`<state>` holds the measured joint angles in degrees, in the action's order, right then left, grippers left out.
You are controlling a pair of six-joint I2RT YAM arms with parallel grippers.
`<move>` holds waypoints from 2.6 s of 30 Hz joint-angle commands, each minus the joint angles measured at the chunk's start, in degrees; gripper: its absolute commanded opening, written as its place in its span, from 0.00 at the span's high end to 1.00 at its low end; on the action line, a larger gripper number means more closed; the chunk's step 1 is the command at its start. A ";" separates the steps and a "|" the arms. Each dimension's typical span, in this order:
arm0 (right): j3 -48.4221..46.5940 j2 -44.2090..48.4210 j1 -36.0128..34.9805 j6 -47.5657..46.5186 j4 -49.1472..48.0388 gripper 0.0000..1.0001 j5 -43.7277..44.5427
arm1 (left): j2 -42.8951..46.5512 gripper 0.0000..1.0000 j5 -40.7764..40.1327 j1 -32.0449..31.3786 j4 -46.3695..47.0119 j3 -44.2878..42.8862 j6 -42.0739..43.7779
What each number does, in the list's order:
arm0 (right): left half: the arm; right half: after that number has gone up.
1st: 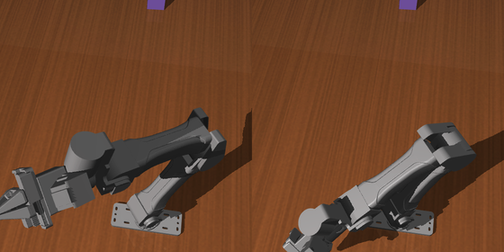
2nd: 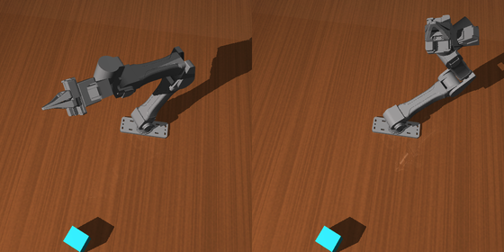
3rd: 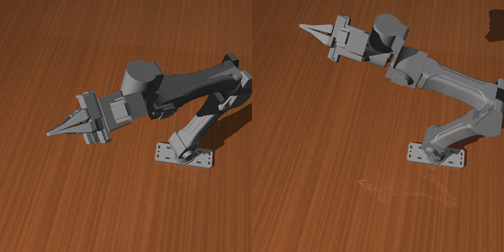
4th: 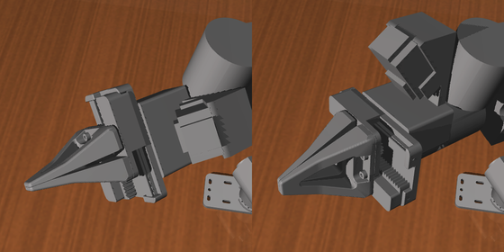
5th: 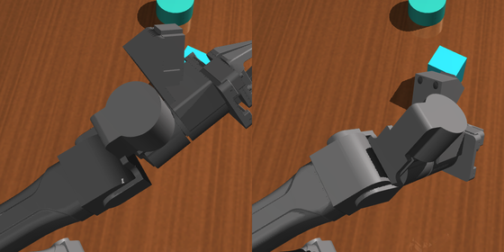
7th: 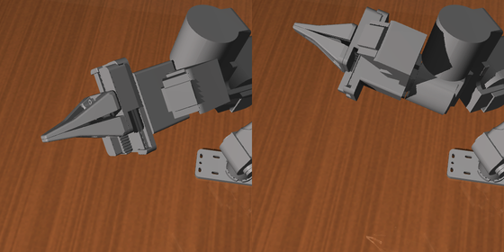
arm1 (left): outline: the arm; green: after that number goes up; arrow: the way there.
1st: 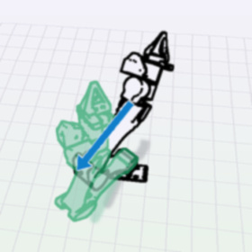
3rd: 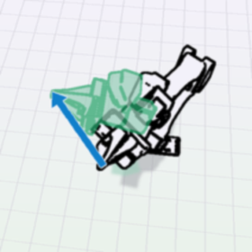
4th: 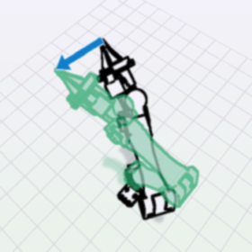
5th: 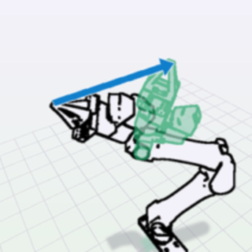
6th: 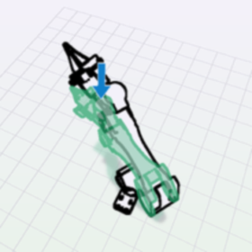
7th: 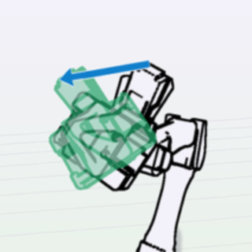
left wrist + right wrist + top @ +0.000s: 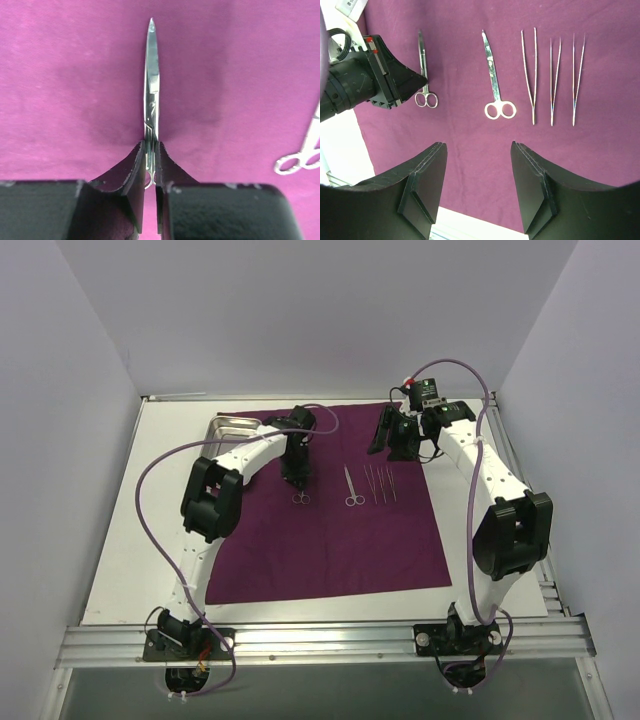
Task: Open and lay out the surgical kit
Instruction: Adjust the medical item in the surgical kit.
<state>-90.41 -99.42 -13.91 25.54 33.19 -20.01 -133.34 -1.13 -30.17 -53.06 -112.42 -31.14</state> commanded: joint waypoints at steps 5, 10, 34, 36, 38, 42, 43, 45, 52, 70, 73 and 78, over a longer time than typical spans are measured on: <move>-0.56 1.15 0.11 0.47 -0.41 0.46 -0.91 | 3.44 0.98 6.40 -0.15 -0.03 -4.65 -5.60; 0.23 1.59 0.11 0.56 -0.58 0.46 -0.91 | 3.88 0.98 7.71 -0.32 1.37 -4.39 -7.62; -6.79 -11.75 -10.78 0.13 -3.57 0.51 2.77 | 21.61 0.52 2.01 5.37 3.40 9.49 -1.92; -8.80 -14.65 -12.79 0.30 -3.66 0.53 4.62 | 26.01 0.52 1.65 7.14 3.13 12.92 -0.86; -10.04 -16.24 -14.03 0.56 -3.31 0.55 7.08 | 31.52 0.52 1.65 9.25 4.18 18.17 0.72; -13.99 -20.63 -16.41 0.13 -2.17 0.57 11.56 | 38.84 0.51 2.18 12.15 4.90 24.25 2.92; -15.39 -21.34 -17.45 0.04 -2.08 0.57 12.18 | 40.16 0.51 2.18 12.50 4.81 25.14 3.10; -17.16 -23.79 -18.52 0.30 -0.68 0.58 13.94 | 43.24 0.50 2.79 14.17 4.72 27.24 3.71; -23.93 -30.04 -23.35 1.97 3.81 0.63 19.04 | 48.61 0.48 5.51 19.01 4.01 30.24 5.12; -22.53 -33.47 -25.46 3.55 5.92 0.71 23.79 | 51.25 0.47 10.44 23.41 4.98 33.14 6.61; -22.44 -33.91 -25.64 3.55 5.31 0.71 23.52 | 51.51 0.47 10.88 24.02 4.89 33.32 6.88; -23.06 -35.67 -25.64 3.81 5.31 0.72 23.61 | 52.13 0.47 11.32 24.55 4.81 33.58 7.14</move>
<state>-113.14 -133.56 -39.11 28.53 36.97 1.78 -83.79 8.80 -6.15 -49.39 -79.07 -25.10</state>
